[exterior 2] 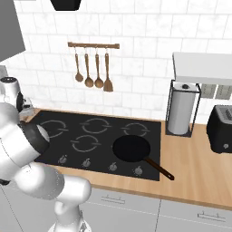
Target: Pick the kettle from the counter and place it on a stove burner. Then turn the burner on.
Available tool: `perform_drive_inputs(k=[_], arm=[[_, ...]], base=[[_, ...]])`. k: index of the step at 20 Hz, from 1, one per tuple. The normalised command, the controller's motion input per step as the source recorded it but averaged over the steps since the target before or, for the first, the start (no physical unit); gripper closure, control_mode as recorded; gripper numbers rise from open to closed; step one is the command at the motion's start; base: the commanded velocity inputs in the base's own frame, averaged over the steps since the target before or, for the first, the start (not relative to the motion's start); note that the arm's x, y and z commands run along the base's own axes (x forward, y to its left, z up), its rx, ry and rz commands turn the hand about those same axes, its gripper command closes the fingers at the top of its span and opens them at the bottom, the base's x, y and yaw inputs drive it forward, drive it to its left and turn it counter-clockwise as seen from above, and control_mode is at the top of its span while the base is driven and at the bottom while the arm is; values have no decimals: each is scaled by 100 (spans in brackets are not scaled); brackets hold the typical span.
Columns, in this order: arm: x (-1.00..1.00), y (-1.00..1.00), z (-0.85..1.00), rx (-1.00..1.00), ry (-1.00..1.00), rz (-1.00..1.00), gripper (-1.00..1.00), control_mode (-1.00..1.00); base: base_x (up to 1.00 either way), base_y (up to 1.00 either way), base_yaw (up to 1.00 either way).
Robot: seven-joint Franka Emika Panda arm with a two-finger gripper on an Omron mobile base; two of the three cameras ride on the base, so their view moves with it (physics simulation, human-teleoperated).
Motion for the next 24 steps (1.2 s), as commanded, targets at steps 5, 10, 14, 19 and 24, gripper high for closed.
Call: perform_drive_inputs(k=[5, 10, 14, 19, 24], arm=[[0, 98, 0, -1, 0, 14, -100, -100], [0, 70, 0, 0, 0, 10, -100, -100], [0, 28, -8, 0, 0, 1, -100, -100], [0, 19, -3, 0, -4, 0, -100, -100], [5, 42, 0, 1, -5, 0, -100, -100]], base=[[0, 0, 0], [0, 0, 0], [0, 0, 0], [0, 0, 0], [0, 0, 0]])
